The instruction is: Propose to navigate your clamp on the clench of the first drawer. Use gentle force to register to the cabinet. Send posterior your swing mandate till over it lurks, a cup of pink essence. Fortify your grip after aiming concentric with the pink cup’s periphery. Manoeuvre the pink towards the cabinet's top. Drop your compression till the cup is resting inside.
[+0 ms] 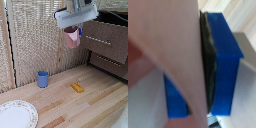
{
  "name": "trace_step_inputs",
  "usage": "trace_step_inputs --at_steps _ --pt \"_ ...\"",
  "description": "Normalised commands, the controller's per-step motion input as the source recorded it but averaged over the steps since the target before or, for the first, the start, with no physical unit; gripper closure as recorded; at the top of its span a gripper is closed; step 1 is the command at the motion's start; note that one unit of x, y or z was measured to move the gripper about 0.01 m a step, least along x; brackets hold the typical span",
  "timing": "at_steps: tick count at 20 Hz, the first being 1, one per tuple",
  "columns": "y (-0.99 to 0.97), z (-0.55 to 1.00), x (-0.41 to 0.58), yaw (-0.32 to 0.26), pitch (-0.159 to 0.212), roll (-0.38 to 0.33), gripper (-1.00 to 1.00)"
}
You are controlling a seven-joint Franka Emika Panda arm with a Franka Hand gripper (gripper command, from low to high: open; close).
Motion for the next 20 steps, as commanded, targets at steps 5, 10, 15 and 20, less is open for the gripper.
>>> trace_step_inputs --at_steps 5,10,15,20 --pt "0.02 0.68 0.007 -0.328 -0.045 -0.006 1.0" --pt "-0.13 0.84 0.153 -0.26 -0.004 -0.012 1.0" --pt "-0.35 0.98 0.291 -0.191 0.001 0.0 1.0" --pt "-0.43 0.93 0.436 -0.135 0.01 0.002 1.0"
